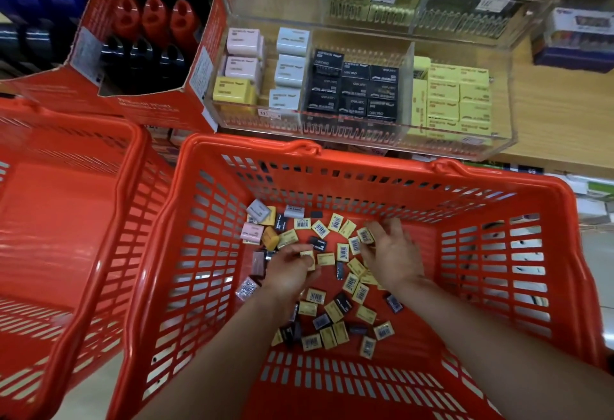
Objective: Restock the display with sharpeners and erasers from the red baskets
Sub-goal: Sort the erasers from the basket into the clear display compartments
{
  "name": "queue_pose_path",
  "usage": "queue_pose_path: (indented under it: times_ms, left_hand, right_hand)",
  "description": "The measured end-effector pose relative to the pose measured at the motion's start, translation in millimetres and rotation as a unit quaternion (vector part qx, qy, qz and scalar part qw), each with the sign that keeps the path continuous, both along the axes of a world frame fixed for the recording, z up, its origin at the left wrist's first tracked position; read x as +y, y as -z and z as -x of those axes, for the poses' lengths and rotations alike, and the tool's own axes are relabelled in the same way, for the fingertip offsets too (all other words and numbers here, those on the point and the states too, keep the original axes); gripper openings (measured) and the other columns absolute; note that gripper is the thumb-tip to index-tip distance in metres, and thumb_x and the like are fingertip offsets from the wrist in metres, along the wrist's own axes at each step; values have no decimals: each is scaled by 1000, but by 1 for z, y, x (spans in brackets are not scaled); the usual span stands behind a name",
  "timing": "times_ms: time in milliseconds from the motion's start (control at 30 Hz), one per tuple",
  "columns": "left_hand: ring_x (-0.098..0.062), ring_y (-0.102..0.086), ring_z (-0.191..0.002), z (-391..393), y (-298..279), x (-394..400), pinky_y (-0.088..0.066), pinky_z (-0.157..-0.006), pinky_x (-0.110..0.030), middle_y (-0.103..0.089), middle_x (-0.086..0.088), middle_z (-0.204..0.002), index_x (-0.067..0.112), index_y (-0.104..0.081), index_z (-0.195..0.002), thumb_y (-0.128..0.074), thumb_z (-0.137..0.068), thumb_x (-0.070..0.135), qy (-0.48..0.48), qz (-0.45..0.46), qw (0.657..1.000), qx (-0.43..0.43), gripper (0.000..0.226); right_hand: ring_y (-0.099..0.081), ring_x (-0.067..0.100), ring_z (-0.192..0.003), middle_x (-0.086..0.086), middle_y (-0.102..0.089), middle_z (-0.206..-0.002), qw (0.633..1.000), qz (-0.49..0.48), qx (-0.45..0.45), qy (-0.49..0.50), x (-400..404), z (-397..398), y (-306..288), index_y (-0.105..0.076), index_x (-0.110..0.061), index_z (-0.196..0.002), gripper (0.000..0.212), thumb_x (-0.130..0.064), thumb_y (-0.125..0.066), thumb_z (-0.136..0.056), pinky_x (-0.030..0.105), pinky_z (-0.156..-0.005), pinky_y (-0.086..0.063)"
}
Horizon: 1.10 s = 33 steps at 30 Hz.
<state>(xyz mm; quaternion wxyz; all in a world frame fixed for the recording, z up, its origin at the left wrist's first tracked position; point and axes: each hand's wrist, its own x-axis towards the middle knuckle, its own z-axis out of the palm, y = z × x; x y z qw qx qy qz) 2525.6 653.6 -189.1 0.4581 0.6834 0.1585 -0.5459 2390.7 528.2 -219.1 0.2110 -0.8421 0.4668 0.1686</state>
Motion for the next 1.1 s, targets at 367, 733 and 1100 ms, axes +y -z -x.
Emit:
queue_pose_path:
  times_ms: [367, 733, 1100]
  left_hand:
    - [-24, -68, -102, 0, 11, 9, -57, -90, -39, -69, -13, -108, 15, -67, -101, -53, -96, -2, 22, -30, 999, -4, 22]
    - [-24, -68, -107, 7, -1, 1, -58, -82, -33, -72, -10, -113, 15, -66, -116, -68, -86, 49, -20, 88, 988, 127, 45]
    - [-23, -61, -108, -7, 7, 12, -60, -79, -29, -61, -7, -121, 14, -68, -106, -76, -84, 20, -191, 41, 973, 122, 24]
  right_hand:
    - [-51, 21, -95, -4, -50, -97, 988, -48, -143, 34, 2, 6, 2, -51, -24, -101, 24, -18, -69, -87, 36, -81, -41]
    - [-67, 3, -77, -9, -70, -90, 921, -218, -287, 150, 50, -19, -43, -50, -34, -110, 40, -17, -76, -84, 18, -65, -50]
    - [-61, 10, -104, -1, -61, -124, 981, -73, -159, 80, 23, 20, -31, -61, -22, -125, 45, -28, -76, -83, 10, -86, -45]
